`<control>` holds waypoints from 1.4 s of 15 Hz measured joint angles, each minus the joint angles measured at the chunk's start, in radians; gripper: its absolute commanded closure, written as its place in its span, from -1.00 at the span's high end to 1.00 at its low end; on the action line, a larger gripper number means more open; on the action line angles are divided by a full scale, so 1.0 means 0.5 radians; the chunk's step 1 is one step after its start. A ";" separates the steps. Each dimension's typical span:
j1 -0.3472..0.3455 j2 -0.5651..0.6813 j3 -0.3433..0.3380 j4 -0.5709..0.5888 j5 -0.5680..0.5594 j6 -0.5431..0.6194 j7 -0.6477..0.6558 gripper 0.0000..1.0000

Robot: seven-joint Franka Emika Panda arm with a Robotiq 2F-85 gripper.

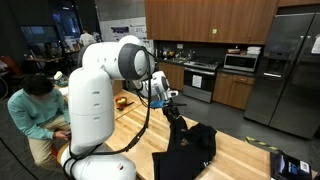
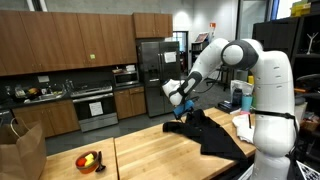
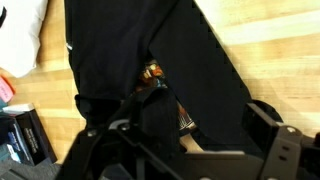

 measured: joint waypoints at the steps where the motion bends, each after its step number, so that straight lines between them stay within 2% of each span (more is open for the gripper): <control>1: 0.001 0.013 -0.002 -0.004 -0.026 0.020 0.006 1.00; 8: 0.008 0.087 -0.057 -0.045 -0.296 0.237 0.150 1.00; 11: 0.019 0.116 -0.057 -0.064 -0.320 0.328 0.229 1.00; 14: 0.021 0.150 -0.032 -0.071 -0.053 0.372 0.104 1.00; 18: -0.027 0.175 -0.007 -0.068 0.528 0.453 -0.403 1.00; 21: -0.094 0.175 -0.007 -0.046 0.832 0.497 -0.799 1.00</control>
